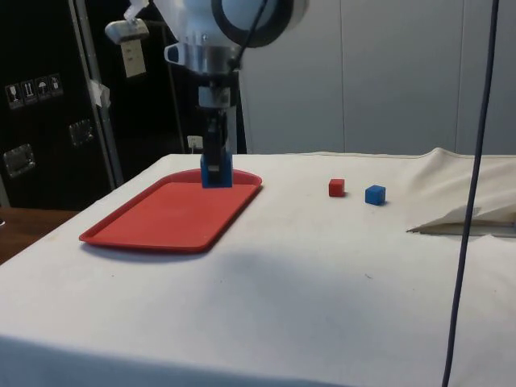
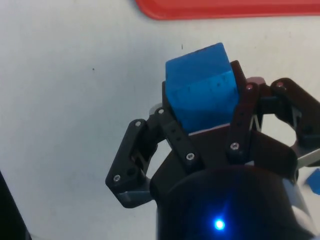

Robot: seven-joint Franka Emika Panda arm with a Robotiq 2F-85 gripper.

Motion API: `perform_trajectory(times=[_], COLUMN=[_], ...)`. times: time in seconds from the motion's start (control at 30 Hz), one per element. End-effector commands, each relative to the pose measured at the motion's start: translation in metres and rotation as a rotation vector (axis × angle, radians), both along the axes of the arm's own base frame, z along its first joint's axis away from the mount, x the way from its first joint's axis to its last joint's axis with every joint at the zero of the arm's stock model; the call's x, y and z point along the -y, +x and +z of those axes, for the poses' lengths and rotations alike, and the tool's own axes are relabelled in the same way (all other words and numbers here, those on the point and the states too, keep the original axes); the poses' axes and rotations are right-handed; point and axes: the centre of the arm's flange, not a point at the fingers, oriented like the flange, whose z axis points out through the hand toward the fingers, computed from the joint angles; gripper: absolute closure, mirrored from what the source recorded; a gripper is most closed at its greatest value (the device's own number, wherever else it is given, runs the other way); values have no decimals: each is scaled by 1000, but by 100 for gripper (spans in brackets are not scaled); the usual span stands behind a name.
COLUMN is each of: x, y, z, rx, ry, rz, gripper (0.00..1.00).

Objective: Pick up the largest block and place it onto the tray.

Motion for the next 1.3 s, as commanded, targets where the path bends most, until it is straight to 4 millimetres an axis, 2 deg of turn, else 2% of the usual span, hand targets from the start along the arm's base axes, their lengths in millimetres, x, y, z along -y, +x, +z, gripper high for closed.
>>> perform_trajectory(times=[0.0, 0.43, 0.47, 0.73, 0.77, 0.93, 1.07, 1.27], x=[1, 1, 1, 0, 1, 3, 5, 15], y=[4, 34, 32, 56, 54, 73, 80, 98], z=[1, 16, 16, 18, 19, 14, 10, -4], rx=[-3, 12, 18, 24, 31, 31, 38, 37], ry=[0, -6, -9, -12, -15, -23, -39, -47], rz=[-7, -29, -24, -40, -37, -46, -49, -60], gripper=[100, 100, 100, 100, 100, 100, 100, 100])
